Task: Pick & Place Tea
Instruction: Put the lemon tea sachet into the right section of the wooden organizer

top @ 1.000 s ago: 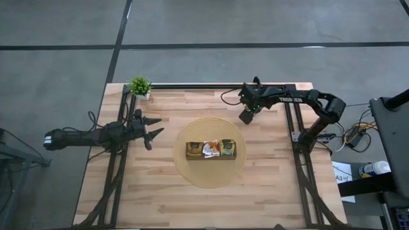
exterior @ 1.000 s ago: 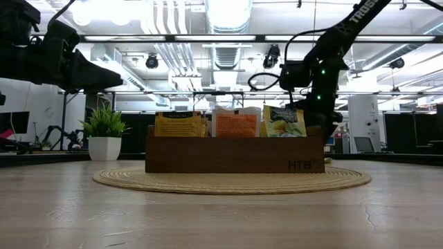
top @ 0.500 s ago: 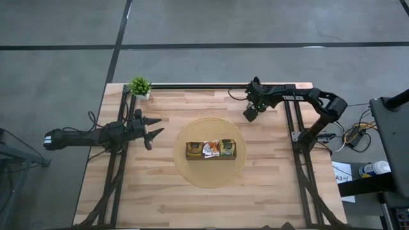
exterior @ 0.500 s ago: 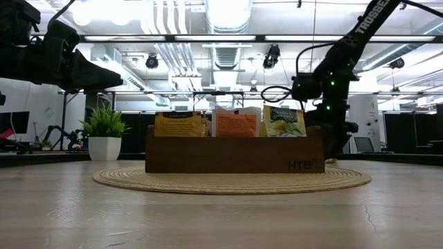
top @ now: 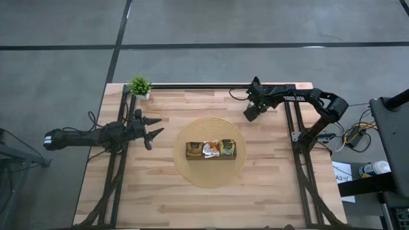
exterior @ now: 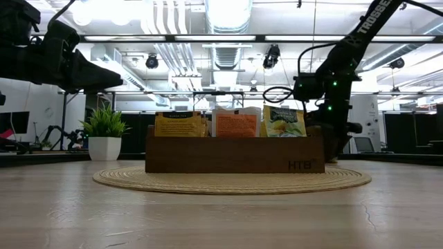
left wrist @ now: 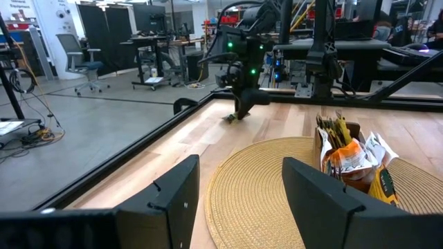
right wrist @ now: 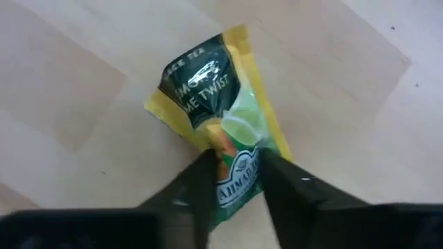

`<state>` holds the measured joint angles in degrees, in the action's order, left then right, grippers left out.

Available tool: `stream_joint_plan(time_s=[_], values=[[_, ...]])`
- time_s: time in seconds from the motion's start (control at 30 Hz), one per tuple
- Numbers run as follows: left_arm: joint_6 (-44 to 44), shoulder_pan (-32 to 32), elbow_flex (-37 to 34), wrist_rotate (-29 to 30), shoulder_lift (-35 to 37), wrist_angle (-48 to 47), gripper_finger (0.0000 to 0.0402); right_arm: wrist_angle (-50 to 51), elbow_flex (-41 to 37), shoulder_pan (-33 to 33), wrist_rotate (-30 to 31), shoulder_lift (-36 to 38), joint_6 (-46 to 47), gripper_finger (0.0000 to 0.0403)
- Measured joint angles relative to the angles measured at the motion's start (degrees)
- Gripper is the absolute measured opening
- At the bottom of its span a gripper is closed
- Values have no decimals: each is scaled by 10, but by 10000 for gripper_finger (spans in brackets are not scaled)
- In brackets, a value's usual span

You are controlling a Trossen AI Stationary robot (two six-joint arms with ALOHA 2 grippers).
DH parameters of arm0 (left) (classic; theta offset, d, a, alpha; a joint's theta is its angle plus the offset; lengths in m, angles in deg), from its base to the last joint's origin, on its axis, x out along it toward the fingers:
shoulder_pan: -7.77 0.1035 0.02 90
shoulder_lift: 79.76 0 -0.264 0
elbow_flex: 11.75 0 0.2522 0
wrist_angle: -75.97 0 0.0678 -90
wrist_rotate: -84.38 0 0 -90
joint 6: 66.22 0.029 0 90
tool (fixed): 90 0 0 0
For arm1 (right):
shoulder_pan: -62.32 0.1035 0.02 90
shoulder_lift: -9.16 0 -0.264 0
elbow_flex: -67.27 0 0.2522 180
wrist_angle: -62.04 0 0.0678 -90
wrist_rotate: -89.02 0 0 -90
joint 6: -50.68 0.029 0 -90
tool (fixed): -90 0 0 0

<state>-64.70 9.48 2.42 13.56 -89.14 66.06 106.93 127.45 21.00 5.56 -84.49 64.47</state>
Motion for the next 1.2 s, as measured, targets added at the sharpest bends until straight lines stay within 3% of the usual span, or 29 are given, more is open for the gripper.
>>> stream_joint_plan(time_s=[0.1, 0.17, 0.43, 0.9, 1.2], values=[[0, 0, 0, 0, 0, 0, 202, 0, -1, 1, 0, 0, 25, 42], [0, 0, 0, 0, 0, 0, 202, -3, -2, 8, 9, 0, 40, 25], [0, 0, 0, 0, 0, 0, 202, 1, -16, 115, 81, 28, 116, 21], [0, 0, 0, 0, 0, 0, 202, 0, -69, 387, 230, 240, 397, 19], [0, 0, 0, 0, 0, 0, 202, -11, -80, 528, 306, 241, 584, 19]])
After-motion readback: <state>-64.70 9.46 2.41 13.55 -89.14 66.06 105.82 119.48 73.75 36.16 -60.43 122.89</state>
